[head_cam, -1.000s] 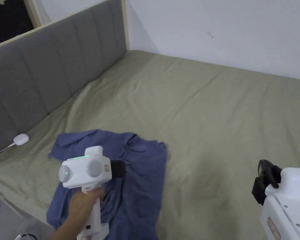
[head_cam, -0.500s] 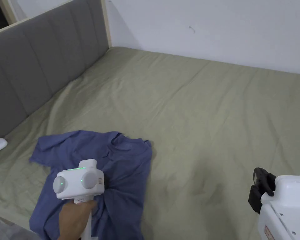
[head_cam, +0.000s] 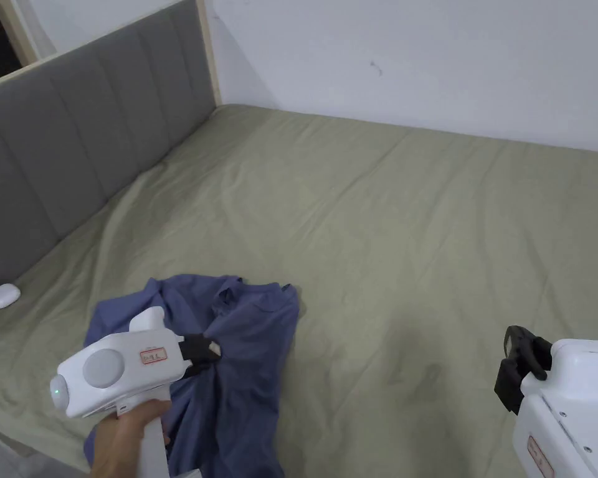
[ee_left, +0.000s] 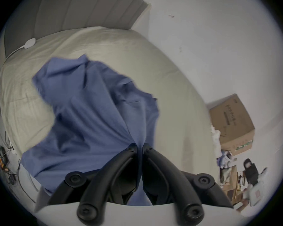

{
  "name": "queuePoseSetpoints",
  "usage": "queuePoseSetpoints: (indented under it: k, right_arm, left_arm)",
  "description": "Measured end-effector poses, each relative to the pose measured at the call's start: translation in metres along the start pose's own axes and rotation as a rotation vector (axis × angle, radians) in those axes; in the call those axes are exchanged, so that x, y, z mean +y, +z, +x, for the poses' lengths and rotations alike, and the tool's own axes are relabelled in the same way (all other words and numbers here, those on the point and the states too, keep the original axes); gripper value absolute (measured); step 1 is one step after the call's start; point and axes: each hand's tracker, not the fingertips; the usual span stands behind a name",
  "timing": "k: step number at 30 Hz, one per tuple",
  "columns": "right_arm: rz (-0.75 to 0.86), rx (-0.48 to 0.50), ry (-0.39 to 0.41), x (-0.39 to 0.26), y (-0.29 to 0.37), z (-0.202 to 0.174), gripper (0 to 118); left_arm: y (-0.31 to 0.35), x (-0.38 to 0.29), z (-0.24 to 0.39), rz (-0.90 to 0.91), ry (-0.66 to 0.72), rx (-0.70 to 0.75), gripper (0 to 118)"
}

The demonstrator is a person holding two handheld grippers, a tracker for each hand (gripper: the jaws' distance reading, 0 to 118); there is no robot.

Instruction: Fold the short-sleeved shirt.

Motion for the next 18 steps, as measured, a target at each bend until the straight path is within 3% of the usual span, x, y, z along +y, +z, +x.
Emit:
queuePoseSetpoints:
  k: [8,18]
  right_arm:
    - [0.05,-0.033,-0.038,0.006,0.034,0.029,3]
    - [0.117,-0.171,-0.052,0.011,0.092,0.09,3]
  left_arm:
    - [0.023,0.011,0.116,0.025,-0.156,-0.207,9]
    - [0.041,0.02,0.29,0.001,-0.397,-0.465,9]
